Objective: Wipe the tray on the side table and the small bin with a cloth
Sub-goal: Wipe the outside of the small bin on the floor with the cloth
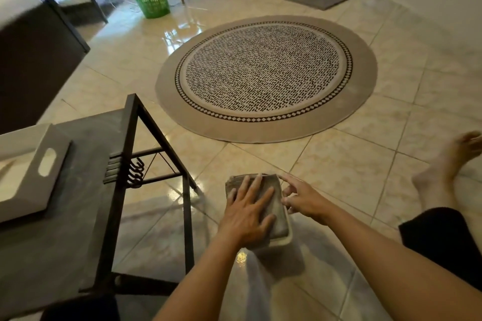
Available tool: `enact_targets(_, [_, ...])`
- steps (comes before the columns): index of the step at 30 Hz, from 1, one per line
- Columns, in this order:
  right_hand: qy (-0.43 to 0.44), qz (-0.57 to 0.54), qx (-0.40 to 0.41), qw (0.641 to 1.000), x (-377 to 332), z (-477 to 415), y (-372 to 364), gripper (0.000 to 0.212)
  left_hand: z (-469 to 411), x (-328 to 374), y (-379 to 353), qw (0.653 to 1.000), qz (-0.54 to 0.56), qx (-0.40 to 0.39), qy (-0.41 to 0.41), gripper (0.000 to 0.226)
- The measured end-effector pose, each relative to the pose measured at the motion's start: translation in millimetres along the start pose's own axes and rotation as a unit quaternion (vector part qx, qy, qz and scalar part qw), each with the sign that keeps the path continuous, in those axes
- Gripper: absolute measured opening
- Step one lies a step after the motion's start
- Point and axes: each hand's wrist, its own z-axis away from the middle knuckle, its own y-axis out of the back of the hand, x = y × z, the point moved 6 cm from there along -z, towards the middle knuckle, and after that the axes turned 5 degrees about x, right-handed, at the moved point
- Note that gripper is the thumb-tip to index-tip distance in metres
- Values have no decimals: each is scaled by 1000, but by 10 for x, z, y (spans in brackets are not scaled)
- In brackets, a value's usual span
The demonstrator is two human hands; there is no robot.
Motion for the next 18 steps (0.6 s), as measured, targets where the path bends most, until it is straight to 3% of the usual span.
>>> enact_targets(10, [-22, -47, -32, 998, 13, 199, -180, 76, 58, 63, -82, 999, -12, 21, 26, 69])
enact_targets(18, [-13, -10, -52, 999, 1, 220, -227, 87, 195, 154, -92, 988, -19, 65, 138, 71])
